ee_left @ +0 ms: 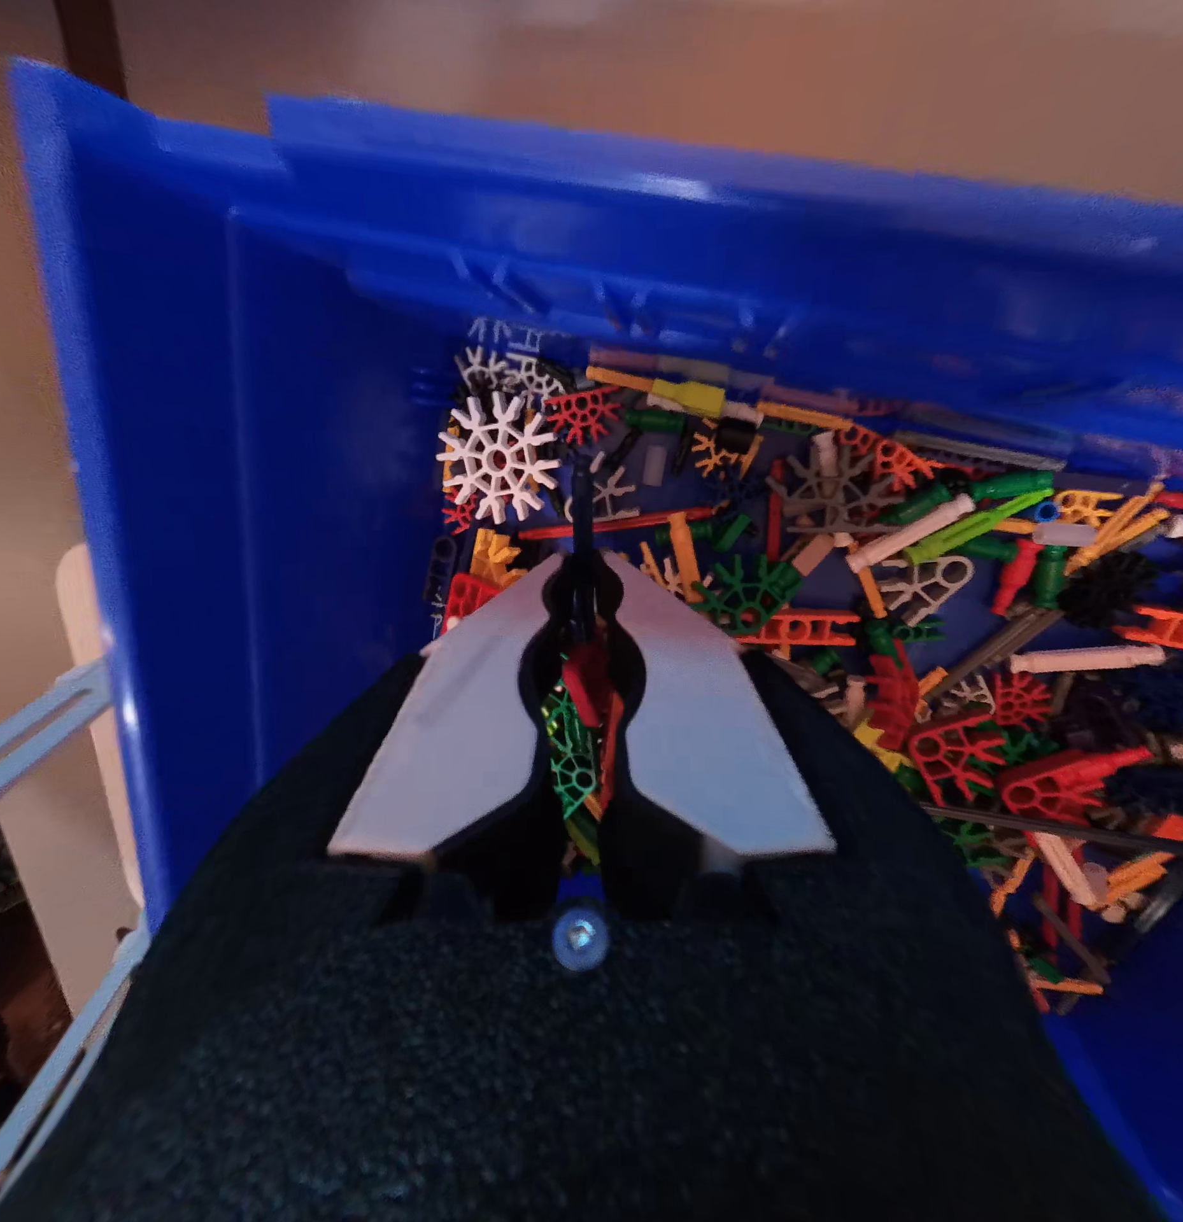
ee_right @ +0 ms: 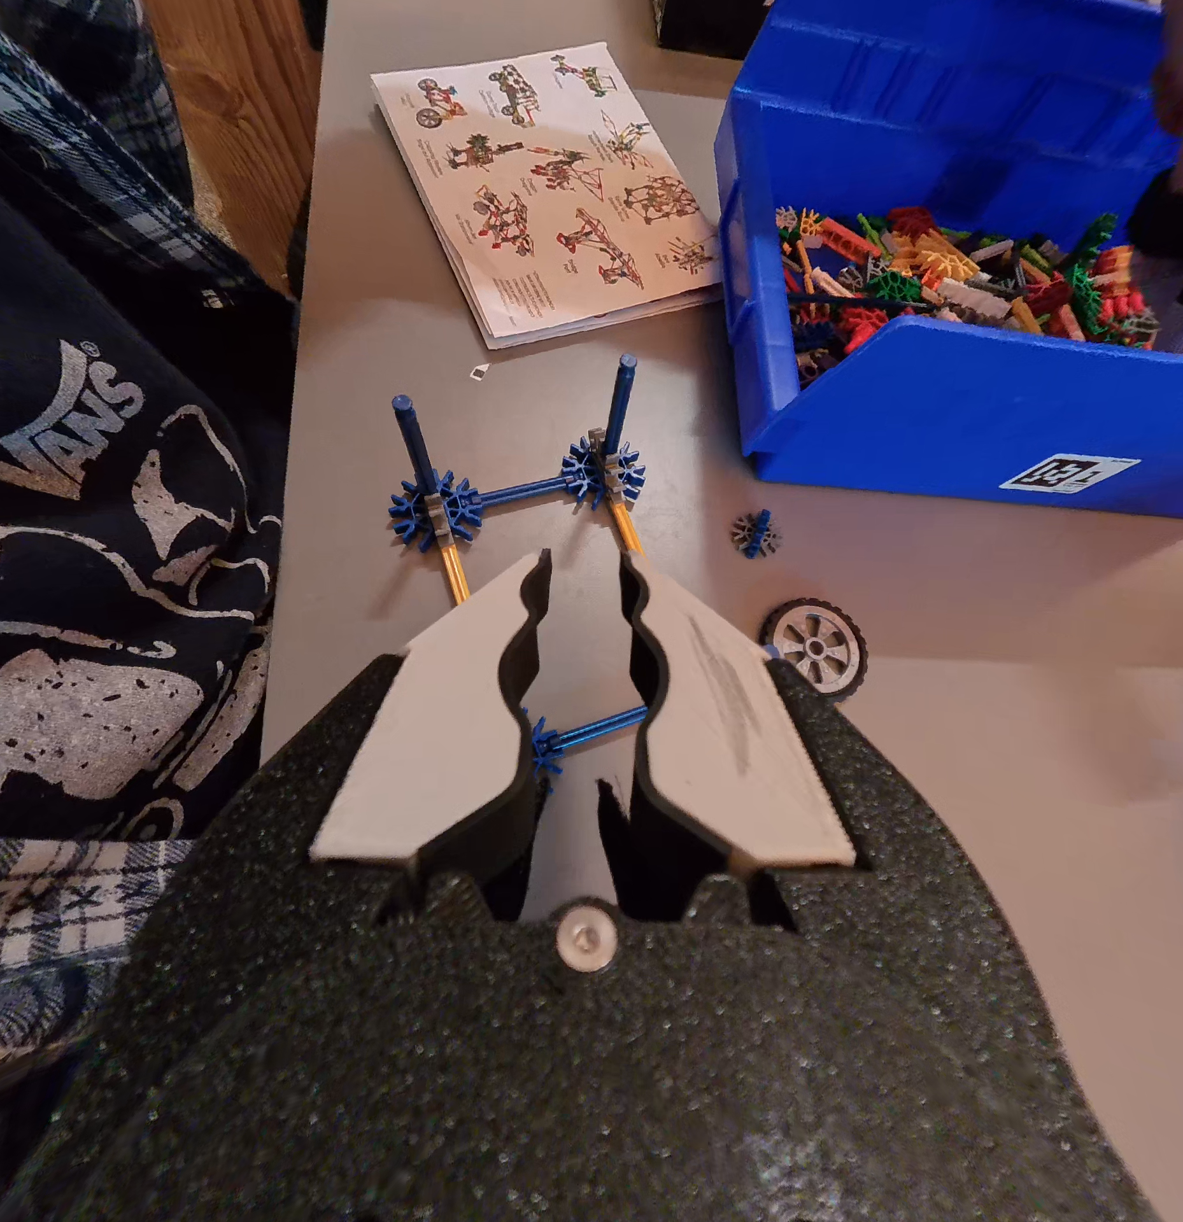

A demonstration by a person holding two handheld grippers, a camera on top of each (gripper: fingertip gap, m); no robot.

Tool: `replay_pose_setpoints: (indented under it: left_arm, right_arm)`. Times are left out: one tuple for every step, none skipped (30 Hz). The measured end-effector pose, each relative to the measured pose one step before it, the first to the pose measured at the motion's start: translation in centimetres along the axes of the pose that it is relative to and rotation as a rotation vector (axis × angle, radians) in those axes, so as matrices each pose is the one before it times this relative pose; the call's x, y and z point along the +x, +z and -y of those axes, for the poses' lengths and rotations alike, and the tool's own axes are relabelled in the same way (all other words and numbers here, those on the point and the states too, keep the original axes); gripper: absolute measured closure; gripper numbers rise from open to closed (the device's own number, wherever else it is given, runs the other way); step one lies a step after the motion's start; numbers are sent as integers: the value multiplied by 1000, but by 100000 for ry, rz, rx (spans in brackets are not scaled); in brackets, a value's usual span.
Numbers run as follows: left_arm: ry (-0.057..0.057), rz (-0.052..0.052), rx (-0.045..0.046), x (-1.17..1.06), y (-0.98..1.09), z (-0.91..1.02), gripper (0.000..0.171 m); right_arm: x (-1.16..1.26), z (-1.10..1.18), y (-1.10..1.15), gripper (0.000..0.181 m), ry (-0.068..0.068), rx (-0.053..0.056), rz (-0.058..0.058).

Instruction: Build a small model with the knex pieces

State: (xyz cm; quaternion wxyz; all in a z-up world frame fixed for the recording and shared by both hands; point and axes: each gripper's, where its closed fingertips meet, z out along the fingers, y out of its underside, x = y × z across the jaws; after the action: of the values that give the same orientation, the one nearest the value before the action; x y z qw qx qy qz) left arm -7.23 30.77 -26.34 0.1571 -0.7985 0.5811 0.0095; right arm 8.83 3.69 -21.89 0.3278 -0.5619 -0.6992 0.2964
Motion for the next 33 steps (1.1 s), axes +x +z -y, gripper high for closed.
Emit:
replay_pose_setpoints:
  left_arm:
    - [-1442, -175, 2290, 134, -542, 187, 169]
    - [-1104, 357, 2589, 100, -610, 217, 169]
    - [-1571, 783, 3159, 52, -683, 304, 169]
    - [-1626, 387, 3804, 156, -769, 445, 169]
    - [-1236, 368, 3978, 274, -863, 521, 169]
    - [-972, 650, 3984, 313, -951, 594, 168]
    - [-1070, 1623, 4555, 270, -1051, 763, 169]
    - [-568, 1225, 4853, 482, -1123, 895, 168]
    - [408, 317, 4718, 839, -1151, 989, 168]
    - [1451, 1254, 4255, 908, -1135, 1045, 168]
    - [1291, 1219, 2762, 1056, -1054, 927, 168]
    - [1536, 106, 2627, 1371, -918, 956, 168]
    - [2484, 59, 2733, 1536, -794, 1017, 168]
    - [2477, 298, 2668, 1570, -668, 1022, 169]
    - [1012, -702, 2239, 1726, -453, 984, 169]
    - [1959, -508, 2934, 1817, -297, 1070, 169]
    - [2546, -182, 3342, 1813, -140, 1100, 169]
    - [379, -1234, 2075, 1855, 66, 887, 169]
    - [373, -792, 1805, 1709, 186, 801, 169]
    - [837, 1097, 2661, 1304, 206, 857, 169]
    - [-1115, -870, 2765, 1375, 246, 763, 169]
    - [-1760, -3369, 2312, 1587, 358, 565, 169]
    - [-990, -2485, 2459, 1378, 412, 432, 168]
    - [107, 163, 1716, 881, 441, 240, 169]
    - [-141, 153, -437, 720, 498, -169, 169]
    - [-196, 161, -235, 592, 456, -159, 169]
    - [163, 1320, 1703, 335, 264, 126, 169]
    - [-1486, -446, 2044, 444, 147, 211, 169]
    - [-2699, -2163, 2257, 594, 110, 270, 169]
    - [-1036, 38, 1990, 285, 62, 231, 169]
    - [862, 479, 813, 261, 83, 61, 169]
    - [193, -887, 554, 455, 114, 70, 169]
    - [239, -242, 1192, 363, 113, 156, 169]
  right_arm:
    - [6, 77, -39, 161, -166, 284, -222]
    - [8, 108, -67, 161, 39, 504, -128]
    - [37, 103, -67, 161, 175, 509, -194]
    - [104, 127, -90, 161, 274, 576, -565]
    - [198, 172, -118, 161, 673, 897, -860]
    - [278, 241, -165, 161, 1135, 1324, -1153]
    - [434, 314, -218, 161, 1367, 1772, -1930]
    - [700, 412, -265, 160, 1635, 2410, -3402]
    - [867, 492, -319, 159, 2073, 2899, -4116]
    - [817, 521, -345, 159, 2475, 2977, -3444]
    - [732, 532, -366, 159, 2439, 3086, -2924]
    - [708, 609, -386, 158, 1913, 3371, -3057]
    - [662, 647, -392, 157, 1551, 3460, -2998]
    - [540, 618, -381, 156, 1614, 3337, -2284]
    - [430, 638, -383, 156, 1614, 3492, -1606]
    - [379, 672, -378, 156, 1437, 3681, -1595]
    - [195, 588, -348, 156, 1283, 3102, -702]
    - [-59, 451, -294, 156, 1087, 2117, 649]
    - [-73, 433, -278, 156, 639, 1983, 240]
    - [-122, 409, -268, 156, 384, 1670, 1]
    - [-380, 296, -231, 157, 271, 894, 1304]
    - [-497, 282, -210, 157, -147, 862, 1487]
    - [-399, 209, -188, 157, -588, 613, 351]
    - [-303, 45, -173, 157, -873, -168, -364]
    - [-285, -34, -198, 157, -769, -380, -397]
    - [-346, -31, -205, 157, -28, -163, 205]
    - [-429, -36, -235, 157, 552, -49, 915]
    - [-405, -86, -226, 159, 354, -281, 798]
    - [-332, -130, -227, 160, -144, -630, 130]
    - [-324, -121, -218, 165, -487, -579, 21]
    - [-298, -70, -232, 167, -671, -259, -247]
    - [-200, -78, -224, 170, -470, -400, -635]
    - [-138, -54, -226, 173, -149, -164, -704]
